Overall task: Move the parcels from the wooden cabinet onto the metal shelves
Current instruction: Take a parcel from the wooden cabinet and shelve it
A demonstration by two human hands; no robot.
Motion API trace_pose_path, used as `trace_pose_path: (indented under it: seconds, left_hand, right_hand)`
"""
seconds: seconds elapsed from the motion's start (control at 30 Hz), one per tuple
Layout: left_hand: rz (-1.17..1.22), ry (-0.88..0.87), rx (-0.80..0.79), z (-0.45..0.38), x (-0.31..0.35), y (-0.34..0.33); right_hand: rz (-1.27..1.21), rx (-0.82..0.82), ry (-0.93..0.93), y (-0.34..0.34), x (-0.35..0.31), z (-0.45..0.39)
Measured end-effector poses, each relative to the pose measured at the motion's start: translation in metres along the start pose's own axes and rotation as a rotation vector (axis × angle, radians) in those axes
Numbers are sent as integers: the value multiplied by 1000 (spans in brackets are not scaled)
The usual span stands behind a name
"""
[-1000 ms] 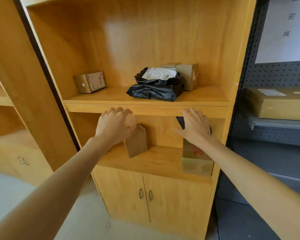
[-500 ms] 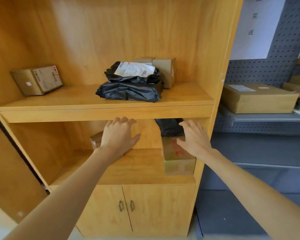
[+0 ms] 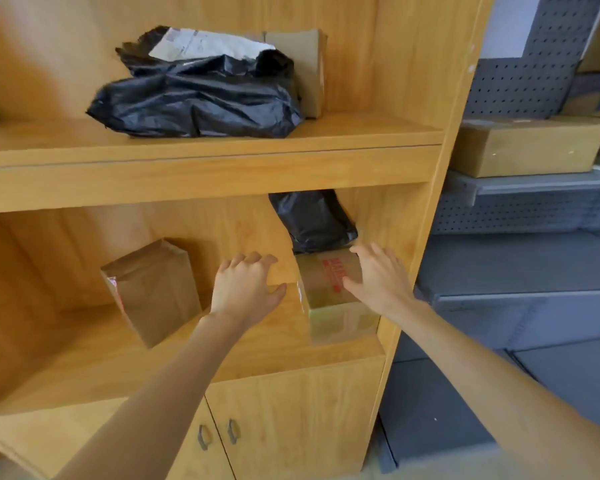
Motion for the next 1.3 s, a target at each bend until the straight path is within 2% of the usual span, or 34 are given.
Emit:
trace_pose_path:
  seconds: [0.3, 0.43, 0.6, 0.73, 0.87, 1.03, 1.13, 1.2, 1.3]
  left_hand:
    - [29, -20, -44, -37, 7, -141]
    - [125, 68, -73, -59, 1, -184]
    - [445, 280, -153, -78, -3, -228]
    - [713, 434, -288, -88, 4, -251]
    - [855, 494, -386, -98, 11, -262]
    - [985, 554, -398, -104, 6, -268]
    - [1058, 585, -401, -102, 7, -269]
    - [1068, 586, -392, -101, 8, -268]
    - [1066, 588, -384, -97, 8, -266]
  right_hand:
    - [-36, -25, -123, -114, 43, -25]
    - [-40, -40, -164, -147, 60, -46]
    - [-2, -60, -229, -169, 71, -68]
    - [5, -120, -288, -178, 66, -80]
    - [-6, -140, -368, -178, 67, -90]
    - [-100, -139, -432, -186, 75, -96]
    - [-224, -195, -462, -194, 78, -99]
    - [-325, -251, -486, -199, 79, -98]
    - [-406, -247, -510, -196, 78, -96]
Point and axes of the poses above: each hand's wrist, its own z-axis away from the middle knuckle, its own y-axis out of the back of the hand, x = y × z, the point moved 4 cm from there along -z, towards the middle knuckle
